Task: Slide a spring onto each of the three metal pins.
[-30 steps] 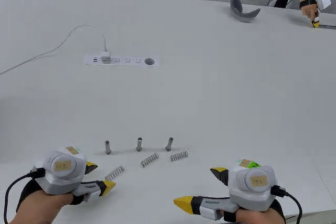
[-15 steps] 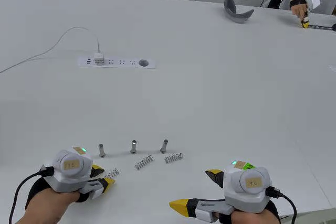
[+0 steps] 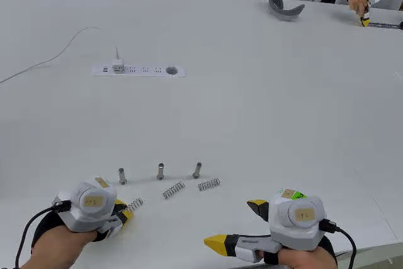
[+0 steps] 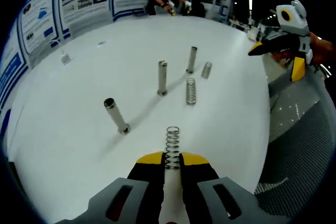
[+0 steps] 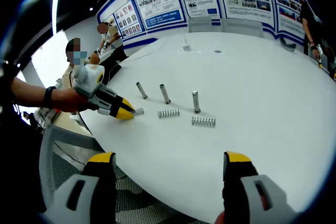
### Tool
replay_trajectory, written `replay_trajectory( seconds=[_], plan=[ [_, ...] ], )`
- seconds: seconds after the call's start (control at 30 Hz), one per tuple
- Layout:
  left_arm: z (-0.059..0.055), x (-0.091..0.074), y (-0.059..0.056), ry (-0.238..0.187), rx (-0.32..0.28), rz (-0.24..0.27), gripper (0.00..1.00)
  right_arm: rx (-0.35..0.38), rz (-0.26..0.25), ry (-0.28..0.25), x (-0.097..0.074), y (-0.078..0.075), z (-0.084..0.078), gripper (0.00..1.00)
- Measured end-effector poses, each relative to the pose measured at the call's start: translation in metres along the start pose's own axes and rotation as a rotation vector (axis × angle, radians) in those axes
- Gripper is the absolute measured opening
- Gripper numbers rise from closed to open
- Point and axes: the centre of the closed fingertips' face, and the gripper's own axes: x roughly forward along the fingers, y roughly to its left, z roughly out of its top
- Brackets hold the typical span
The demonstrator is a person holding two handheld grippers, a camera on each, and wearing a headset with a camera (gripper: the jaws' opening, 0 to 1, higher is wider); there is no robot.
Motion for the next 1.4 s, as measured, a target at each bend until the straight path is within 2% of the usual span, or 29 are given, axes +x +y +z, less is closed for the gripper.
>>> replay_trajectory(
  seconds=[0.2,0.27,0.63,1.03,1.17,1.4],
  plan=[
    [0.001,0.0,0.004,0.016,-0.033,0.007,0.11,-0.008,0.008,0.006,0.002,0.002,0.0,0.85],
    [0.007,-0.004,0.003,-0.002,-0.055,0.001,0.11,-0.008,0.009,0.003,0.001,0.003,0.001,0.85],
    [0.029,-0.027,0.0,-0.056,-0.046,-0.003,0.1,-0.003,0.018,-0.007,0.002,0.004,0.004,0.84],
    [0.029,-0.052,-0.005,-0.08,-0.029,-0.01,0.1,-0.006,0.054,-0.017,0.005,0.013,0.008,0.82],
    [0.029,-0.059,-0.007,-0.091,-0.036,-0.019,0.1,-0.029,0.067,-0.011,0.006,0.015,0.009,0.82],
    [0.031,-0.071,-0.016,-0.102,0.009,-0.029,0.1,-0.051,0.1,-0.006,0.009,0.023,0.013,0.79]
  ],
)
